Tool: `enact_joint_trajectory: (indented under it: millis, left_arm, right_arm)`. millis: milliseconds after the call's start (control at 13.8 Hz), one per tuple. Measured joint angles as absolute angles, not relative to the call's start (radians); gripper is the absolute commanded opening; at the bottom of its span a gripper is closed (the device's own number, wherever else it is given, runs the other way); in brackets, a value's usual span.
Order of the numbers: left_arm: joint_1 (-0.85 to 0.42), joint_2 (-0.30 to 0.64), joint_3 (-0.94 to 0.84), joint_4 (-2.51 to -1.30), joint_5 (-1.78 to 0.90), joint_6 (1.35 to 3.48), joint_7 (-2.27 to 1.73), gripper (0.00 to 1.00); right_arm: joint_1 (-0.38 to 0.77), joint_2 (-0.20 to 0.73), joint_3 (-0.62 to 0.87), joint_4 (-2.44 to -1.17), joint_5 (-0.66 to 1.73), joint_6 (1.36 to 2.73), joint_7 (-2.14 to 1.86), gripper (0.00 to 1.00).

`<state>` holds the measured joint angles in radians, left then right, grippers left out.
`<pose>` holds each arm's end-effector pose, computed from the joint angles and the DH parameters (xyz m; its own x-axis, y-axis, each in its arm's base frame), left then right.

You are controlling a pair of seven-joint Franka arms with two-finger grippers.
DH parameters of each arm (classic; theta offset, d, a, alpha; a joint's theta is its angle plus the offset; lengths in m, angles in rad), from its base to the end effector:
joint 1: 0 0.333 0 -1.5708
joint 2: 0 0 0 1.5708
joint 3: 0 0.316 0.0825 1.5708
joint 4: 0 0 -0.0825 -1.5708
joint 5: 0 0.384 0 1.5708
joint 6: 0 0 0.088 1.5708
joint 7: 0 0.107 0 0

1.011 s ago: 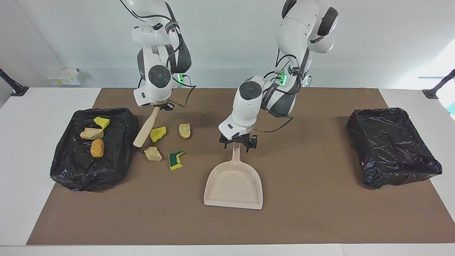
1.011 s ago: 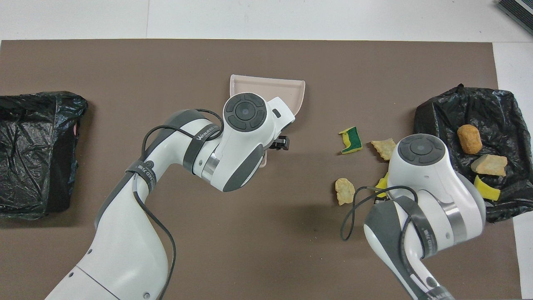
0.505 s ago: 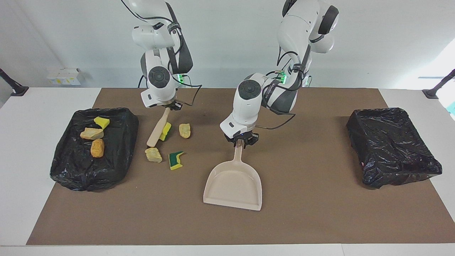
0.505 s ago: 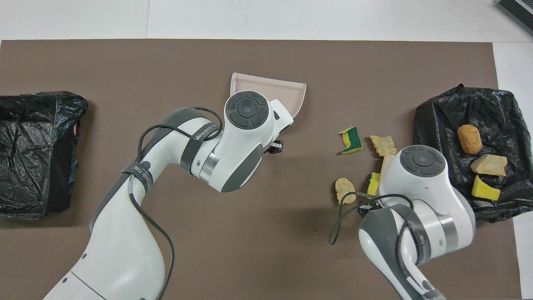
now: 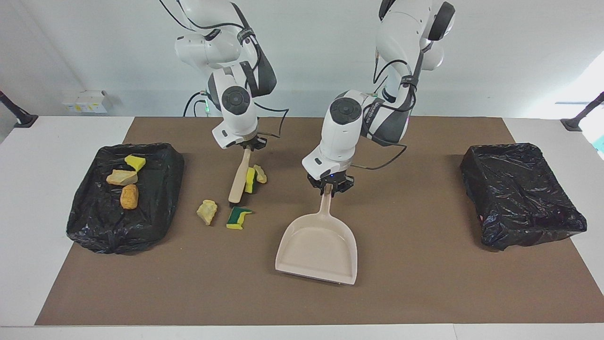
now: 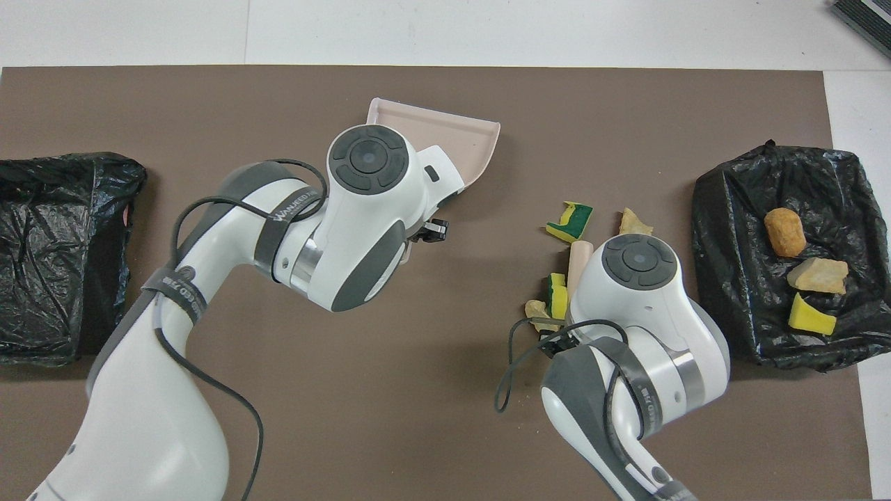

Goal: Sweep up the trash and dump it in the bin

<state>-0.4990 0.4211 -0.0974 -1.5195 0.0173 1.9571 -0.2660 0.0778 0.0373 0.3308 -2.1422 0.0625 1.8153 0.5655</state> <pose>0.5700 -0.3744 0.4214 0.9467 -0.3219 0.0116 -0.3221 -0.9463 0.0276 0.4575 0.2032 0.3637 0.9228 -0.1930 -0.3336 -0.1552 -0.9784 0.1366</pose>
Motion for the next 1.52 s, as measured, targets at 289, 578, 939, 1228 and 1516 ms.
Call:
enact_joint_trajectory:
  millis: [289,578,939,1228,1516]
  left_arm:
    - [-0.447,0.333,-0.089,-1.519,0.019,1.791,-0.075,0.0]
    - [-0.362,0.208,-0.086,-1.57,0.027,1.619,0.243,0.0]
    - [-0.336,0.066,-0.092,-1.803,0.061,1.647,0.487,0.0]
    - [-0.337,-0.049,-0.104,-2.028,0.065,1.801,0.578,0.0]
    - [-0.346,-0.107,-0.107,-2.13,0.066,1.884,0.635,0.0]
  right_arm:
    - [0.055,0.056,0.324,-2.006,0.06,1.661,0.547,0.0]
    - [0.025,0.058,0.317,-1.942,-0.081,1.6,0.466,0.0]
    - [-0.058,0.078,0.316,-1.95,-0.317,1.69,0.235,0.0]
    - [-0.152,0.117,0.312,-1.995,-0.376,1.825,0.07,0.0]
    - [-0.138,0.128,0.327,-2.056,-0.376,1.93,0.008,0.0]
